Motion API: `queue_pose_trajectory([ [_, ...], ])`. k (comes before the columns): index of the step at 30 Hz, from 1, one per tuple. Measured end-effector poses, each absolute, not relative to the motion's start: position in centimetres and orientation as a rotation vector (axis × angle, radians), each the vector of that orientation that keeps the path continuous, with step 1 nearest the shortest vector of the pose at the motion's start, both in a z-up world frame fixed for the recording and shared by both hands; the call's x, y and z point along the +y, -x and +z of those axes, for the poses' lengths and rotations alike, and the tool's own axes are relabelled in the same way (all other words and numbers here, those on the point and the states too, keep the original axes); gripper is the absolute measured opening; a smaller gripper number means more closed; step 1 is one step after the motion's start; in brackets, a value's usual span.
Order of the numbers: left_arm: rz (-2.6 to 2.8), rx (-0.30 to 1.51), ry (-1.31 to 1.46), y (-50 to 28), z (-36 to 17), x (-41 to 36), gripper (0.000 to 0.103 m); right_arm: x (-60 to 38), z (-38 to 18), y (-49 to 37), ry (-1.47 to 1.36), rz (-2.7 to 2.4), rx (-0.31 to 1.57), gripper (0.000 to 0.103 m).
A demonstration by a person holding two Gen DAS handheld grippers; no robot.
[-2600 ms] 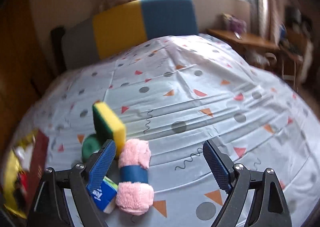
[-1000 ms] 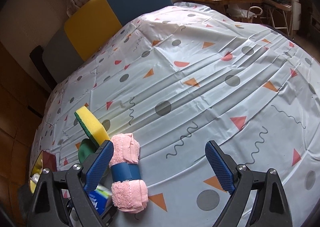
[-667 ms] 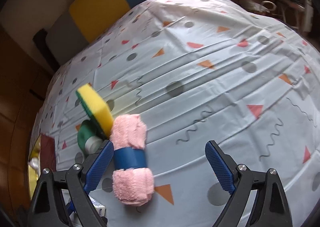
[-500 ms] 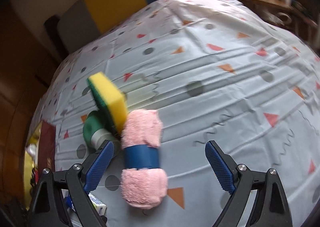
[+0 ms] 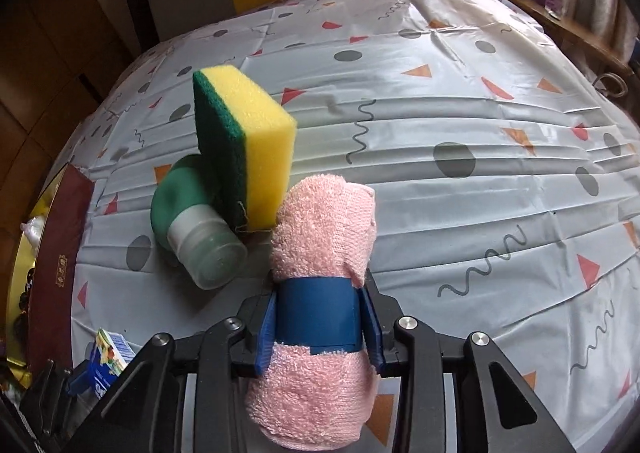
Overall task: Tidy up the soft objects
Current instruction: 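Carry the Tempo tissue pack into the gold tray and open the left tool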
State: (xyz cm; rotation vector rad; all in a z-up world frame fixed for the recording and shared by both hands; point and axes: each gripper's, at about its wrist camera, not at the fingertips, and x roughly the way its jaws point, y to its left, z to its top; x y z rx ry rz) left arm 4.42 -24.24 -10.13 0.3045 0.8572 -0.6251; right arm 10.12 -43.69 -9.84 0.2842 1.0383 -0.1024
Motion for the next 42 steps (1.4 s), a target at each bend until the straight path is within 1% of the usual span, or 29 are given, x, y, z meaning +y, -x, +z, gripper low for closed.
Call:
queue_pose_trajectory([
  [6, -0.591, 0.905, -0.286, -4.2, -9.1, -23.5, 0.074, -42.7, -10.1, -10.1, -0.193, -0.101, 1.022, 0.039],
  [16, -0.558, 0.816, -0.224, -2.0, -3.4, -21.2, 0.074, -41.9, -10.0, -9.7, -0.107, -0.104, 1.013, 0.039],
  [21, -0.536, 0.808, -0.182, -1.9, -1.6, -19.7, 0.074, -42.0, -9.9, -9.8, -0.108, -0.108, 1.020, 0.039],
  [34, -0.461, 0.792, -0.080, -2.2, 1.1, -14.6, 0.074, -41.3, -9.8, -9.6, -0.048, -0.106, 1.016, 0.039],
  [42, -0.381, 0.778, 0.005, -3.1, 2.4, -9.0, 0.074, -41.2, -9.8, -9.5, -0.026, -0.107, 1.012, 0.038],
])
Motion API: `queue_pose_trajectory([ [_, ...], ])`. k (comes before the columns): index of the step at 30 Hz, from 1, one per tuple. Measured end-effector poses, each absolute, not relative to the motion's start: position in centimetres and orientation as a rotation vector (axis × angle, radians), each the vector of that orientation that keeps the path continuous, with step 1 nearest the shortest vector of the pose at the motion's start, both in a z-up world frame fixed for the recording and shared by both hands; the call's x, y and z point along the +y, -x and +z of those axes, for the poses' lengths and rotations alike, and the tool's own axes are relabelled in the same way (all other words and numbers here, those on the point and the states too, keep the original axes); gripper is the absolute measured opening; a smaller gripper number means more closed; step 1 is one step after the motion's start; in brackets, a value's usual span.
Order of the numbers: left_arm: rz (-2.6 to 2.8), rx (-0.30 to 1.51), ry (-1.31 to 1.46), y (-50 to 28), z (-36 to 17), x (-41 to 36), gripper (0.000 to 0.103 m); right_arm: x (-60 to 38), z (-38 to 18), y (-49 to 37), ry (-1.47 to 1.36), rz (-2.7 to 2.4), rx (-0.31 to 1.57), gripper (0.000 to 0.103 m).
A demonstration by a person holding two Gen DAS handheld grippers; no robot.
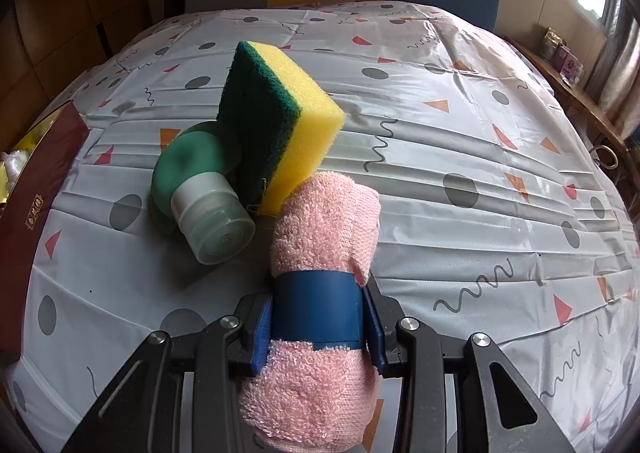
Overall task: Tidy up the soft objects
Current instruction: 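Carry the Tempo tissue pack into the gold tray and open the left tool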
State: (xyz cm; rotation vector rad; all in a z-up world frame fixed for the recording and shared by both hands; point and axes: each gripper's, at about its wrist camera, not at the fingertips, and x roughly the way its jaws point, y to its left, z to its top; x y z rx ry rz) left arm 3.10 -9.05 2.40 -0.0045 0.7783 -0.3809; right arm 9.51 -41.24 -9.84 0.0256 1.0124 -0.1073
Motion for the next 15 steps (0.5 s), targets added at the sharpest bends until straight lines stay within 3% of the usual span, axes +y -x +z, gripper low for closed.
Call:
queue_pose_trajectory([
  [6, -0.212, 0.791, 0.121, -5.1, 2.7, -0.5, 0.074, -41.2, -9.8, -9.4, -0.013, -0.109, 1.013, 0.038],
  [15, -0.062, 0.965, 0.322, -10.3, -1.9, 8.1, 0.074, -41.1, -9.8, -9.4, 0.000, -0.113, 1.015, 0.039],
])
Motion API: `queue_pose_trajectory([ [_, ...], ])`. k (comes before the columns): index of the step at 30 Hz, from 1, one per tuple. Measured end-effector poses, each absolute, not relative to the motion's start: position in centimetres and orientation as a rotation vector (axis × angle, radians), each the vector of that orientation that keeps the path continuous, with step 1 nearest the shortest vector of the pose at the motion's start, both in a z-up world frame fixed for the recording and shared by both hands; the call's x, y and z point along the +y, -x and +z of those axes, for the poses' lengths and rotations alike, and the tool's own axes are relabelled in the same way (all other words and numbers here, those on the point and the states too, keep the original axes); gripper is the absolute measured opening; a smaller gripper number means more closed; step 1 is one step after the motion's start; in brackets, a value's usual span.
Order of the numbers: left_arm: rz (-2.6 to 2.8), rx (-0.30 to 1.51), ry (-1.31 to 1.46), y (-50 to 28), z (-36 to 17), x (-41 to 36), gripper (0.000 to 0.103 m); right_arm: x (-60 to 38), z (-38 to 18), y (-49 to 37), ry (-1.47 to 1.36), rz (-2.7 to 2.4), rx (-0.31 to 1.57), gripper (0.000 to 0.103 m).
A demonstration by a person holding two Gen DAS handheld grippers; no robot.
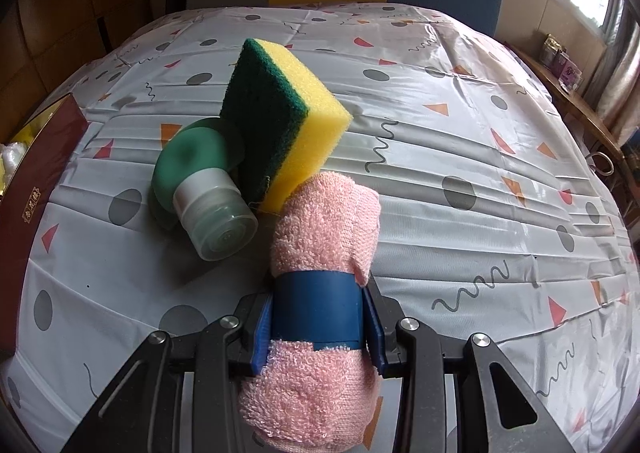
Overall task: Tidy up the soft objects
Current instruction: 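Carry the Tempo tissue pack into the gold tray and open the left tool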
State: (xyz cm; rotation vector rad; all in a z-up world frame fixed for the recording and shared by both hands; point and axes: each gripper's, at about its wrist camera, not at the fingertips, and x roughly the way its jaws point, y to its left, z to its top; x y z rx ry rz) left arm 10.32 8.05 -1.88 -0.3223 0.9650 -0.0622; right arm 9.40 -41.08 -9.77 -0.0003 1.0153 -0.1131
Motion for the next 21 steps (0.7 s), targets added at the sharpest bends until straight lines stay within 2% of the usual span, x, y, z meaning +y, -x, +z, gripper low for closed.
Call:
queue_pose_trajectory([
  [13, 0.046, 1.065, 0.354, -18.6, -5.8, 8.1, 0.075, -41.0, -9.7, -9.3, 0.015, -0.113, 1.018, 0.040],
  [15, 0.060, 1.068, 0.355, -19.4, -6.4, 8.3, 0.078, -41.0, -9.7, -9.3, 0.017, -0.112, 1.018, 0.040],
  [16, 0.073, 1.074, 0.343, -19.6, -6.6, 8.3, 0.084, -41.0, -9.7, -9.3, 0.017, -0.113, 1.018, 0.040],
  [21, 0.093, 1.036, 0.327, -19.2, -5.8, 8.4, 0.086, -41.0, -9.8, -9.4, 0.024, -0.111, 1.018, 0.041],
])
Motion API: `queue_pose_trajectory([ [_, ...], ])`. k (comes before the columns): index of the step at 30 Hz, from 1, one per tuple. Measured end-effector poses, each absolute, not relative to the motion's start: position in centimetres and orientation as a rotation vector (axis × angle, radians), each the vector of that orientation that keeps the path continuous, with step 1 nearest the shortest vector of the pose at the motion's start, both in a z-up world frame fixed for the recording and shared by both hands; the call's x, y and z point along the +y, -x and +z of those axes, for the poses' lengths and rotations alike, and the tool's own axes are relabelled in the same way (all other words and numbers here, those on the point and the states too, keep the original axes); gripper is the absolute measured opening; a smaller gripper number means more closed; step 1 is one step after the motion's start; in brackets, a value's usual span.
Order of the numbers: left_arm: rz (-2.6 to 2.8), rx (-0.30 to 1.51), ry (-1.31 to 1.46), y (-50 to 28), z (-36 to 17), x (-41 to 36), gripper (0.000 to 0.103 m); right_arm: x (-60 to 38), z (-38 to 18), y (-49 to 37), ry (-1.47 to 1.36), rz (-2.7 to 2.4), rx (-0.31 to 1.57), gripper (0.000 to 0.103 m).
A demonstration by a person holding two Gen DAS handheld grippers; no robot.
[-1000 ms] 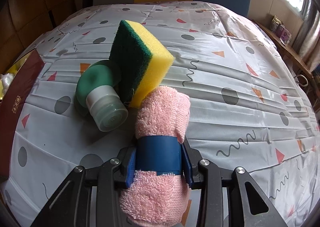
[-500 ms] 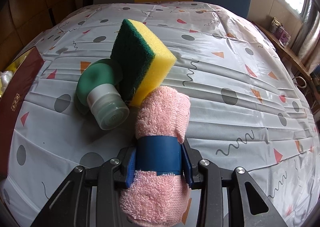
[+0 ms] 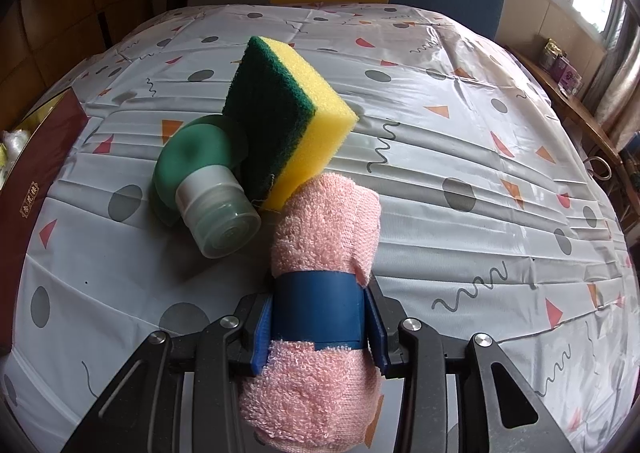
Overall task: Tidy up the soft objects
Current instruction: 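Carry the Tempo tissue pack into the gold tray and open the left tool, then carry the pink towel roll toward the gold tray with the right tool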
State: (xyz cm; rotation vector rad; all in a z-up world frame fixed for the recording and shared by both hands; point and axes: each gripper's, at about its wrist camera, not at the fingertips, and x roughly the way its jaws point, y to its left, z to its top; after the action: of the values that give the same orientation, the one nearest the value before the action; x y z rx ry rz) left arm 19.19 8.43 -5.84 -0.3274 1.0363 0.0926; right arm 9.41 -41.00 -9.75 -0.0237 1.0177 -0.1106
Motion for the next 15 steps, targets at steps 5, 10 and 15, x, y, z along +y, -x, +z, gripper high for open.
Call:
queue_pose_trajectory([
  [5, 0.098, 0.956, 0.219, -16.0, -3.2, 7.0, 0.086, -41.1, -9.7, -9.5, 0.026, -0.108, 1.020, 0.039],
  [10, 0.087, 0.919, 0.180, -12.1, -2.1, 5.8, 0.086, -41.2, -9.7, -9.6, 0.030, -0.107, 1.026, 0.038],
  [15, 0.077, 0.888, 0.165, -8.9, -1.3, 4.7, 0.086, -41.1, -9.7, -9.5, 0.026, -0.108, 1.035, 0.038],
])
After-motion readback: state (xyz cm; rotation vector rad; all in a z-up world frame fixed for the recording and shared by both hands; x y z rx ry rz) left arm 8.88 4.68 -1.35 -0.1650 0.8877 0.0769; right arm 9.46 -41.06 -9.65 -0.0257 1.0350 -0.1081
